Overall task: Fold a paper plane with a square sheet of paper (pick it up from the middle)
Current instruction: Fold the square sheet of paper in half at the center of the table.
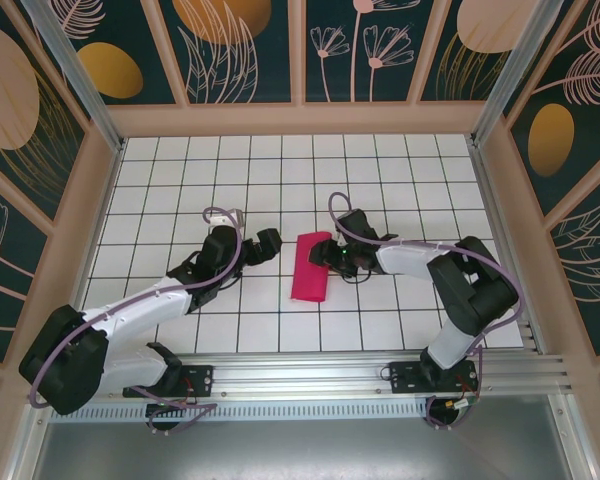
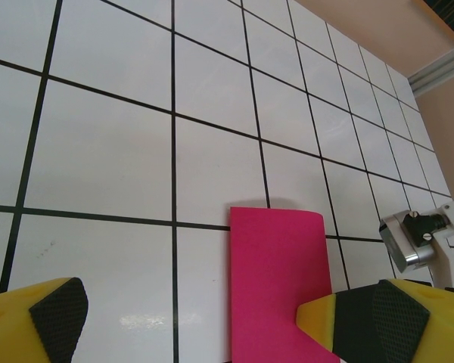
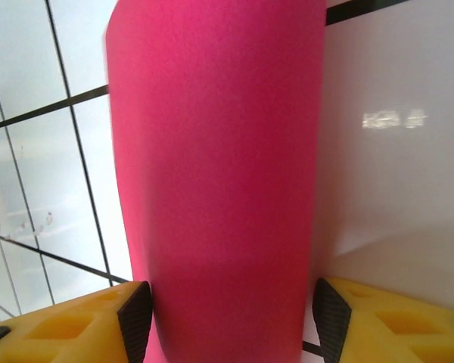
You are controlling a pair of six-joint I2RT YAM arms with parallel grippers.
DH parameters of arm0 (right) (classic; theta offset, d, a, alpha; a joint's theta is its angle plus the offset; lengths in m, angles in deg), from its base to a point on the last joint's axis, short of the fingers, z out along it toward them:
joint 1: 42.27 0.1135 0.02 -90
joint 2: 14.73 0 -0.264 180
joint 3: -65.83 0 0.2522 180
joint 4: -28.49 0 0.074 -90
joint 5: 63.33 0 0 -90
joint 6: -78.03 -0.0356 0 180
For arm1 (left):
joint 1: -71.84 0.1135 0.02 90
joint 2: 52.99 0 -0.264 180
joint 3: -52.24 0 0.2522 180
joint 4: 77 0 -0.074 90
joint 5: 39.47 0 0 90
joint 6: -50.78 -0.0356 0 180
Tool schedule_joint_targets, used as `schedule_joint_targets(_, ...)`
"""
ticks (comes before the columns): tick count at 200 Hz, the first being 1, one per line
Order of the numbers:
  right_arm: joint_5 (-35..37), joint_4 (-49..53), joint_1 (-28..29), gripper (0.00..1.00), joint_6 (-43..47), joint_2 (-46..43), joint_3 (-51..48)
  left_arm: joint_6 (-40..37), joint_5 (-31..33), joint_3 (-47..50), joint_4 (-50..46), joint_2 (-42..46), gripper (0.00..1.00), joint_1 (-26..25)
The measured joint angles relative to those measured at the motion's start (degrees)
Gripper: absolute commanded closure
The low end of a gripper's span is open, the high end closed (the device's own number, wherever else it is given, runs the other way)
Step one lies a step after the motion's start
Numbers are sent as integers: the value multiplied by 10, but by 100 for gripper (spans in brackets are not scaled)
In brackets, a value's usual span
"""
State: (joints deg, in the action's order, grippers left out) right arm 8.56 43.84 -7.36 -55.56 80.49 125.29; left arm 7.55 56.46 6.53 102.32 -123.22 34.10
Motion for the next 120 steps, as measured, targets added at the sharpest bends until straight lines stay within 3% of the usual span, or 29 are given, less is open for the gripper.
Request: schedule_joint_targets(120,66,91,-19,27,28,-24,15,-2,-21,-14,2,-28,2,0)
